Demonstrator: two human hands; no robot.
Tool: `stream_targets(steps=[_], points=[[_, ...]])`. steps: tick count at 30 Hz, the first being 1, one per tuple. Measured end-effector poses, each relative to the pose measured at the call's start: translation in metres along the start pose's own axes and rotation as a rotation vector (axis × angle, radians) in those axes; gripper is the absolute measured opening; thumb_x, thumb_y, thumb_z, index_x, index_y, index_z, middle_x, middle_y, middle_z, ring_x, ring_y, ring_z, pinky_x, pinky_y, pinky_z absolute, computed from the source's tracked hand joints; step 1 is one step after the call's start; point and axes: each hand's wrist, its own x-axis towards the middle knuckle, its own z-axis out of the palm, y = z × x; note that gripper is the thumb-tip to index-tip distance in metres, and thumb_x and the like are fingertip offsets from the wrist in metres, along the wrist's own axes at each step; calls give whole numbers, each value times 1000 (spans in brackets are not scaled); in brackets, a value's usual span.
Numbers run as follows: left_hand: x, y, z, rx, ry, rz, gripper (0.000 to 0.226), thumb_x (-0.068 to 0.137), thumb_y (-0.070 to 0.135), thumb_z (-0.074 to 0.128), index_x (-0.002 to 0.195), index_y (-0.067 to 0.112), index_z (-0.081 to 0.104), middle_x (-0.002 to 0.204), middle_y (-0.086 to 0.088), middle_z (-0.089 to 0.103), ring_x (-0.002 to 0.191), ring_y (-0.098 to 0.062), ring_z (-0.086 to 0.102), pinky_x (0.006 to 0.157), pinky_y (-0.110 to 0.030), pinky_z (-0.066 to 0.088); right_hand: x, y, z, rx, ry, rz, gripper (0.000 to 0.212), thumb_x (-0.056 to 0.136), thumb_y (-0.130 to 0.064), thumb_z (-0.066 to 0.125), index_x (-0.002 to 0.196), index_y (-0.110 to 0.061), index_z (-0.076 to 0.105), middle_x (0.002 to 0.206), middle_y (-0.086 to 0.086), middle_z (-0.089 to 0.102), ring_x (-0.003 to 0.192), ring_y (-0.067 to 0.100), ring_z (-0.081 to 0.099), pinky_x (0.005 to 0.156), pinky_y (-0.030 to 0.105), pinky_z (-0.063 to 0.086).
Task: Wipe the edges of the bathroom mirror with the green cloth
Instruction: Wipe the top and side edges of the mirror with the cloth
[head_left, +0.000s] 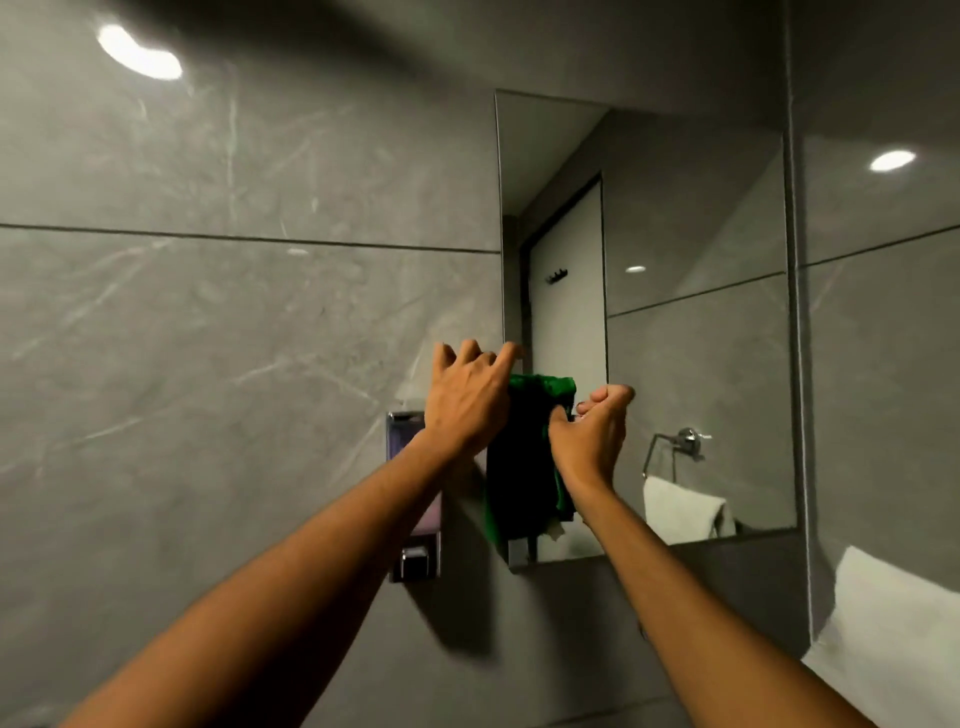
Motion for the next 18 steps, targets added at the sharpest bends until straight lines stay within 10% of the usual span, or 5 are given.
stream_targets(steps=[4,8,11,18], points=[[14,-7,6,45,-35,-19,52,85,24,56,133,19,35,95,-5,71,95,-25,49,74,-34,19,-18,14,13,-114,-44,-200,17,80,-5,59,90,-11,48,104,10,46,81,14,53,60,4,34],[22,-34,-1,-147,-94,66,61,77,45,56,132,26,36,106,-1,69,104,-22,47,80,-35,26,-43,45,30,-301,-332,-177,66,83,-11,57,141,-20,27,147,16,31,125,30,46,98,34,47],[31,-66,-10,-247,9,80,63,71,62,40,123,29,50,116,-1,62,111,-21,45,86,-38,31,-41,56,42,-476,-297,-229,75,86,-24,48,147,-27,3,154,19,25,138,39,30,114,51,27],[68,-113,-7,201,102,106,60,83,54,33,128,19,53,141,-20,50,127,-38,49,104,-47,26,12,27,73,-580,-213,-395,64,89,-57,2,144,-25,-11,157,19,11,146,35,6,115,45,-7]])
